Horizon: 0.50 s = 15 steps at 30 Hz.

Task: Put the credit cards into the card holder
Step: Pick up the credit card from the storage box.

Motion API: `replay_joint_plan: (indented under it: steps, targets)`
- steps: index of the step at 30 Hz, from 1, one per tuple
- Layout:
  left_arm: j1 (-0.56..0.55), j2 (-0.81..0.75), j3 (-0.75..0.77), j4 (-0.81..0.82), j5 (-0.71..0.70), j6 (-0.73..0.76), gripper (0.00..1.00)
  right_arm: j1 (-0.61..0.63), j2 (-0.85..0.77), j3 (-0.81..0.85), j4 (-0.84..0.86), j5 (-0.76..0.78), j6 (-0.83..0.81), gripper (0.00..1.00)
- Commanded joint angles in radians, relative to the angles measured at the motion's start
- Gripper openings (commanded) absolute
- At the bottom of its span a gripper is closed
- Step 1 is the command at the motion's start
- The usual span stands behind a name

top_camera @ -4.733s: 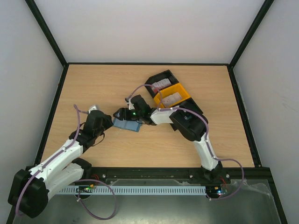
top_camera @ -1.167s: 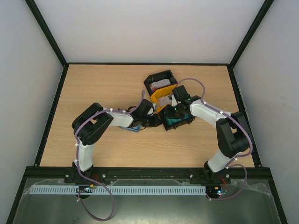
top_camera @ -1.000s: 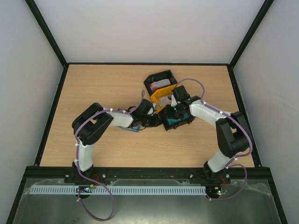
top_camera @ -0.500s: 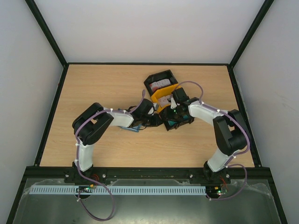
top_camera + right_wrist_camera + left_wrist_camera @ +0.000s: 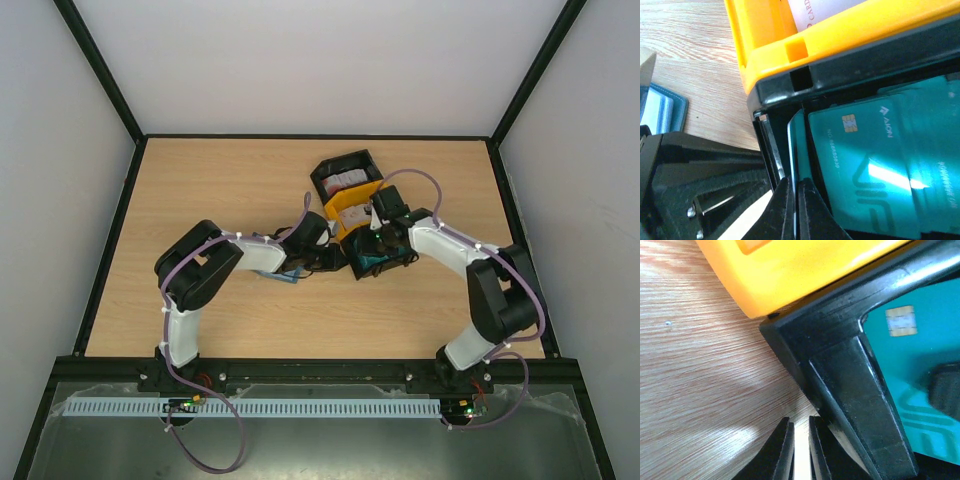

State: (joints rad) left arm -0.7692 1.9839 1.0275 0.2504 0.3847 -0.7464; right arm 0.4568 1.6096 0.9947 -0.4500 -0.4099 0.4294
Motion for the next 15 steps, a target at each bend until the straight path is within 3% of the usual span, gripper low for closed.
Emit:
replay_joint_plan:
  steps: [1,8,15]
  targets:
    - [-0.007,-0.030,0.024,0.016,-0.002,0.019,0.12,0.011,-0.090,0.024,-0.089,0.072,-0.016,0.02]
    - [-0.006,-0.094,0.018,-0.028,-0.047,0.037,0.24,0.012,-0.231,0.043,-0.120,0.131,-0.007,0.02]
    - [-0.007,-0.270,-0.035,-0.100,-0.223,0.065,0.57,0.013,-0.443,-0.035,0.034,0.121,0.030,0.02]
